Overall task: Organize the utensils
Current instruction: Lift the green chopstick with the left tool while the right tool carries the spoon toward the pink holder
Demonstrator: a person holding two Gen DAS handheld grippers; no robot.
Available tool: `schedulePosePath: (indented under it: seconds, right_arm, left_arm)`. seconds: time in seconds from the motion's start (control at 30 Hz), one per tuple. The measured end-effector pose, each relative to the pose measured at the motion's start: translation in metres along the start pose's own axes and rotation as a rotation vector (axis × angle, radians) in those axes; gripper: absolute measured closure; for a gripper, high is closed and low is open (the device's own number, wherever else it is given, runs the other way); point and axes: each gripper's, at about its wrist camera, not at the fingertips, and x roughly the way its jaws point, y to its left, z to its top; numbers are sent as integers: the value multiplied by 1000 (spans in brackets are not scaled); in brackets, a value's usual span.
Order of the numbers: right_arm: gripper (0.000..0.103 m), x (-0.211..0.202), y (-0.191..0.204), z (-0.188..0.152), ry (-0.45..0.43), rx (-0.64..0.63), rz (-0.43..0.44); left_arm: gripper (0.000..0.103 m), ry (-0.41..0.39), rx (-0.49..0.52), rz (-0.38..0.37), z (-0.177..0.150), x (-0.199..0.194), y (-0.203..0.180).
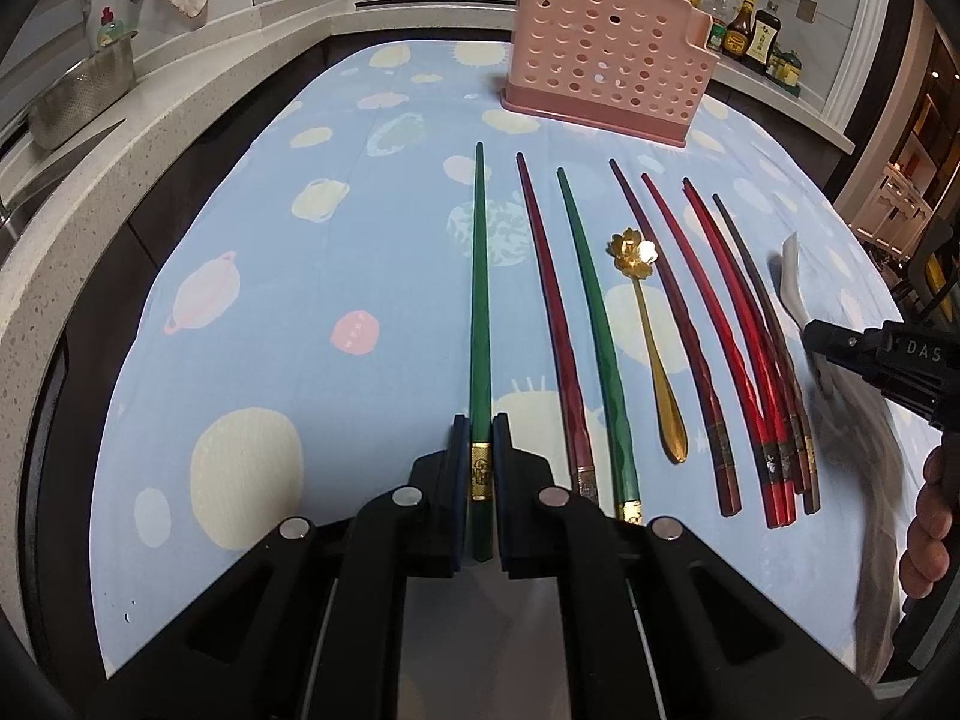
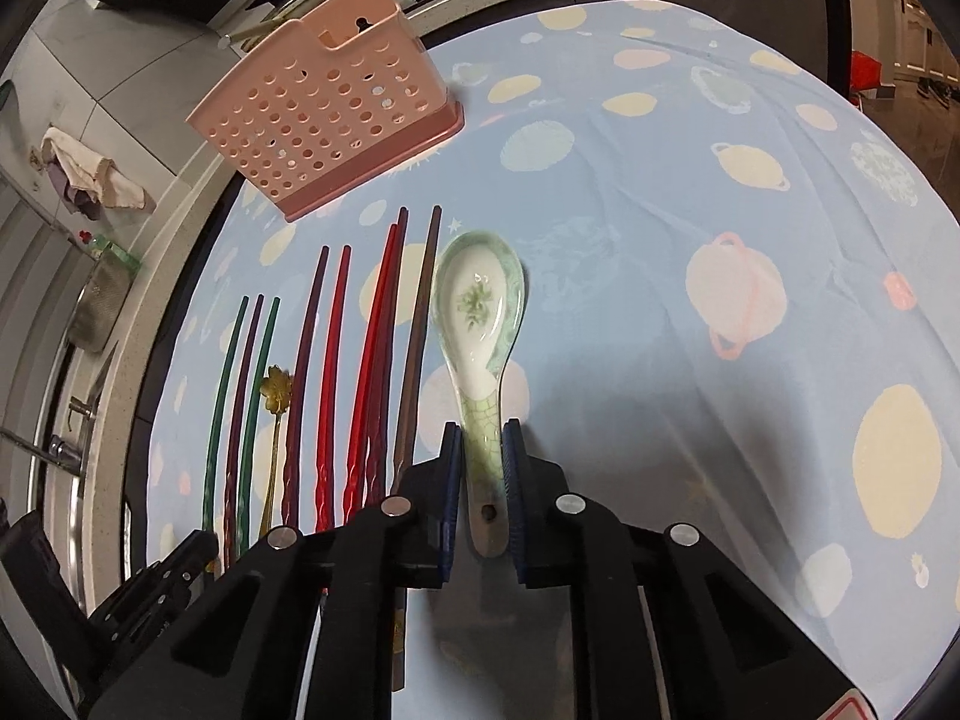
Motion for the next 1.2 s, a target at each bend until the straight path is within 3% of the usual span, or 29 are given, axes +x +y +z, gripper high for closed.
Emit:
schedulePosePath:
  seconds: [0.37, 0.6, 0.97, 1.2]
  right_arm:
    - [90, -1, 24, -11, -14, -181, -121]
    - [92, -3, 27, -18, -27, -231, -173]
    - [93, -25, 29, -24, -31, -204, -112]
    - [95, -53, 34, -30, -63, -204, -84]
  left_arm:
    - [96, 0, -5, -13, -1, -1, 3]
    - [96, 6, -28, -32, -6, -5, 5]
    - [96, 16, -51, -55, -10, -9, 6]
    - [96, -18, -59, -57, -13, -35, 9]
